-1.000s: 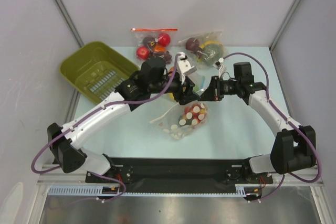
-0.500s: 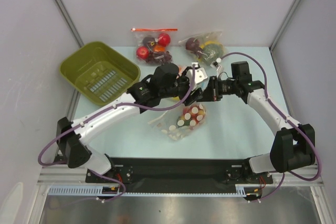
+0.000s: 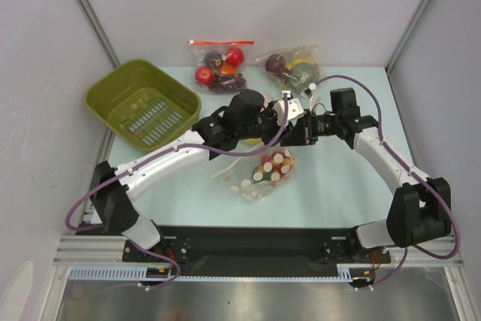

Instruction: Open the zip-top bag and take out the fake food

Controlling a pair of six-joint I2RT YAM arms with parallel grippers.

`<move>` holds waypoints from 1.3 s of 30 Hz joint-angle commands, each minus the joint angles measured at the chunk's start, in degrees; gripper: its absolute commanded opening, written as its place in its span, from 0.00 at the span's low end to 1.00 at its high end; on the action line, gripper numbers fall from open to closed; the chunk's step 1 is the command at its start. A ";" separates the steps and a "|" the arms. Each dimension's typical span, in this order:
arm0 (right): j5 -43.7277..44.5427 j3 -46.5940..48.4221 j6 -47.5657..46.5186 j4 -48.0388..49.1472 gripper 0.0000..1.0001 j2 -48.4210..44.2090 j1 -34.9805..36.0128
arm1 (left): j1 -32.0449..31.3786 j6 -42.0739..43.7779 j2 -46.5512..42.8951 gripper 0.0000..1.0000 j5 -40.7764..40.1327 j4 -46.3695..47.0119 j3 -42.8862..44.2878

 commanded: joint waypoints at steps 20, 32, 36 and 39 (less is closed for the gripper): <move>-1.91 0.80 0.79 3.61 0.00 -2.41 -2.48 | 0.43 0.39 -0.02 0.00 3.57 0.45 -0.43; -4.64 -0.08 0.00 3.00 0.00 -4.00 -6.70 | 3.07 0.56 -1.51 0.00 3.30 -0.08 -2.37; -3.59 3.34 -5.87 -3.57 0.28 -3.91 -6.53 | 3.95 0.47 -1.25 0.00 4.79 -1.13 -0.87; -0.88 7.11 -11.15 -12.10 0.53 -4.88 -6.35 | 5.09 0.39 0.24 0.00 7.51 -5.06 2.72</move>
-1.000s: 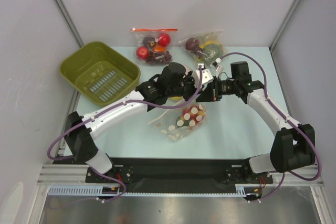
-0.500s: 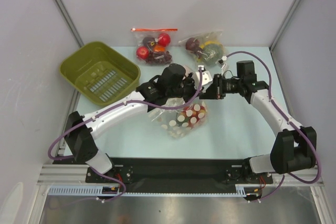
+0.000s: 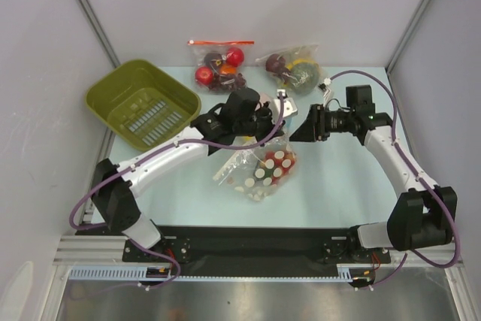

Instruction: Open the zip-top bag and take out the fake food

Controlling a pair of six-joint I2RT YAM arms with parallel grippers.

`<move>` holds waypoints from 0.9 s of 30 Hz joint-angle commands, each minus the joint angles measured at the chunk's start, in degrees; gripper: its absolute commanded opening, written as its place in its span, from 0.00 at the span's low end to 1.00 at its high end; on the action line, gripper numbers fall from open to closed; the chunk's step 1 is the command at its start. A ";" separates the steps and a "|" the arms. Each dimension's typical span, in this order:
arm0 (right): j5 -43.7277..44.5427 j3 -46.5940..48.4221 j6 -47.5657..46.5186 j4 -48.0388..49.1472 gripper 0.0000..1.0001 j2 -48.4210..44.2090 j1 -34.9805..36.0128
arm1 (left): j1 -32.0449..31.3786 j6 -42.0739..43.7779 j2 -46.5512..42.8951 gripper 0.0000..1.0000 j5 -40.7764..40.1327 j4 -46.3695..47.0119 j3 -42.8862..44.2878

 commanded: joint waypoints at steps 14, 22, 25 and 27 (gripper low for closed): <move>9.31 4.59 -9.93 -2.97 0.56 -9.15 3.85 | 6.73 1.35 7.13 0.00 23.03 -22.42 19.82; 8.61 0.81 -8.52 9.78 0.56 -9.60 4.56 | 8.93 0.83 6.52 0.00 29.01 -23.92 19.12; 8.35 -0.51 -8.61 13.12 0.56 -9.68 4.82 | 10.34 0.30 5.64 0.00 30.68 -23.48 18.50; 7.56 -1.12 -8.87 14.70 0.56 -9.68 5.17 | 11.39 -0.14 5.46 0.00 31.74 -23.30 18.15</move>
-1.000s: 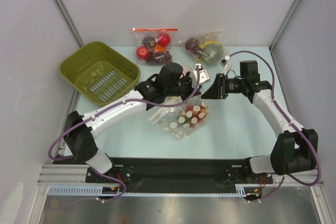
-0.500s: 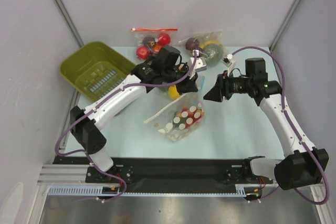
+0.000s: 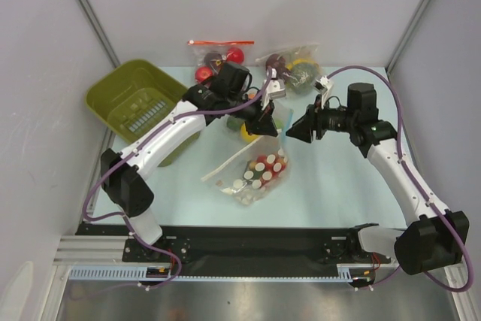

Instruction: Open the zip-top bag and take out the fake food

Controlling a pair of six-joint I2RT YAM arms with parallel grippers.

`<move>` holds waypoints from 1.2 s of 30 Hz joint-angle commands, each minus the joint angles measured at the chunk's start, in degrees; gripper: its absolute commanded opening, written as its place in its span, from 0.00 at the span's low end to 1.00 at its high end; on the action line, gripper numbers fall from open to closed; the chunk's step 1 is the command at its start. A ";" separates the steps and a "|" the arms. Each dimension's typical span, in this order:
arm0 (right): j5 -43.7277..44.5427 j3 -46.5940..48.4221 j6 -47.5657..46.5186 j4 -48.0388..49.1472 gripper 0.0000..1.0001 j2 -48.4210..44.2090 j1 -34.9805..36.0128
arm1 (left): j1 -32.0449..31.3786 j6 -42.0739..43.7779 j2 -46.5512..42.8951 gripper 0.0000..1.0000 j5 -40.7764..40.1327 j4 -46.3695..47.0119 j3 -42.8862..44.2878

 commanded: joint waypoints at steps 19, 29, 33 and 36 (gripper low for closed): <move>-0.04 -4.01 -2.48 16.84 0.56 2.15 5.88 | 2.61 -1.22 -1.99 0.00 8.96 -0.97 0.80; -0.83 -4.71 -3.10 16.84 0.54 4.09 8.60 | 2.61 -1.13 -1.82 0.00 8.53 -2.03 0.80; -1.01 -5.50 -1.70 18.59 0.47 4.09 10.09 | 2.61 -1.13 -1.64 0.00 8.53 -2.21 0.97; -1.18 -5.59 -0.82 19.83 0.30 4.44 10.45 | 2.61 -1.13 -1.20 0.00 8.44 -2.64 1.59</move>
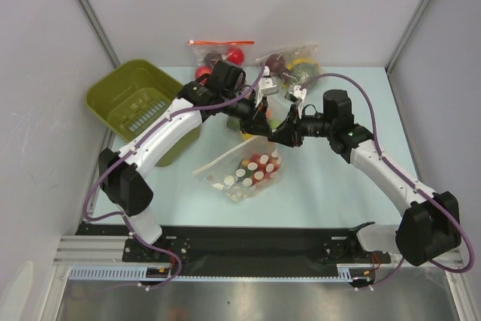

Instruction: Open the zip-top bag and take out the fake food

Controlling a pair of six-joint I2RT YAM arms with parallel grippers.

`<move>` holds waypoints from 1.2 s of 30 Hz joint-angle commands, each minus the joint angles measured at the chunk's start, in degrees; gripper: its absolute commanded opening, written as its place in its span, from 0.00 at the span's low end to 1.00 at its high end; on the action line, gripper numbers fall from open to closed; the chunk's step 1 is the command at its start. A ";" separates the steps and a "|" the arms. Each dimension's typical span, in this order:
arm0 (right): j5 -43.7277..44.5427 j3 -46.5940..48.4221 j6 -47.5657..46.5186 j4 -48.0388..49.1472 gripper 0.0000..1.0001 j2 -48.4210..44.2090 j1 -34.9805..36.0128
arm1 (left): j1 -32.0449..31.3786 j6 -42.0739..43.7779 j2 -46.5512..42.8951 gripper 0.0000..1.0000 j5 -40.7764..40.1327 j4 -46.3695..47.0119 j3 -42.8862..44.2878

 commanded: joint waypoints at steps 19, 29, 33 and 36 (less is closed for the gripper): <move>1.23 0.84 0.98 -4.45 0.00 -2.01 -7.03 | 0.03 1.20 -0.41 0.00 -2.05 -0.93 1.96; 4.65 1.02 -0.16 -6.48 0.00 -2.89 -13.36 | 0.48 1.28 -0.94 0.00 -2.67 -1.19 1.70; 7.47 1.63 -0.43 -6.83 0.00 -2.11 -15.29 | 0.48 1.20 -1.82 0.00 -3.81 -1.02 0.21; 8.96 2.42 -0.69 -7.44 0.00 -0.88 -16.44 | 0.47 1.02 -2.87 0.00 -5.13 -0.93 -1.63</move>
